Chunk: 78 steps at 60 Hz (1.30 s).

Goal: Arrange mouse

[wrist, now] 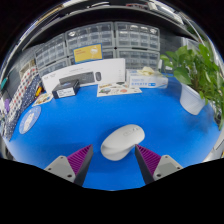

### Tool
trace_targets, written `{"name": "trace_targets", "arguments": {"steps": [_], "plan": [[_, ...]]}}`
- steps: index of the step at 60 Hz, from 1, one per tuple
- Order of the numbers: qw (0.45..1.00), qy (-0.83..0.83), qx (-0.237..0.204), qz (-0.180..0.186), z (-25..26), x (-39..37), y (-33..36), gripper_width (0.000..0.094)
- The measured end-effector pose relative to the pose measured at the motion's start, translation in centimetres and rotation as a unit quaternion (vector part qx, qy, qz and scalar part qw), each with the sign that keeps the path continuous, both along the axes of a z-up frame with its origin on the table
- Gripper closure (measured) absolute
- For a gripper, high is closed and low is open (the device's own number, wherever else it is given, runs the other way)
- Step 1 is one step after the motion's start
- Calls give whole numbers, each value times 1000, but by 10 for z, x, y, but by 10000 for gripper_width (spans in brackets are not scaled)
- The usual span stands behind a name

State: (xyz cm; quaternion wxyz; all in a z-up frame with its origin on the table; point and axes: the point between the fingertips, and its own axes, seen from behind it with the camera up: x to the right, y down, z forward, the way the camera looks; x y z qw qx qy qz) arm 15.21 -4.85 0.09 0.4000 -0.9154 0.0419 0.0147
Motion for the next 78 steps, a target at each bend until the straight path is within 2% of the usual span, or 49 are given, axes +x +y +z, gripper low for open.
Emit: {"name": "trace_targets", "arguments": {"steps": [15,24,28,36,37,38,39,52,55,59,60,72,78], "plan": [[999,9,-13,49,-3,-7,47,71],[997,-4,-13,72,-2,-11,75,130],[997,-10,-17,74,-4,-11,83,171],[997,-20,-22,68,-8,-9,91,318],[997,-23,-23,67,-9,-7,92,308],[997,-26,-23,65,-9,-6,93,336],[997,-29,-23,64,-10,-5,93,417],[996,-49,-11,74,-10,-7,93,466],[995,-57,-11,77,-10,-7,92,517],[996,-59,-13,72,-10,-6,92,555],[996,-57,-13,68,-9,-7,92,595],[999,-35,-36,18,-4,-9,92,595],[999,-35,-7,-10,40,-19,108,593]]}}
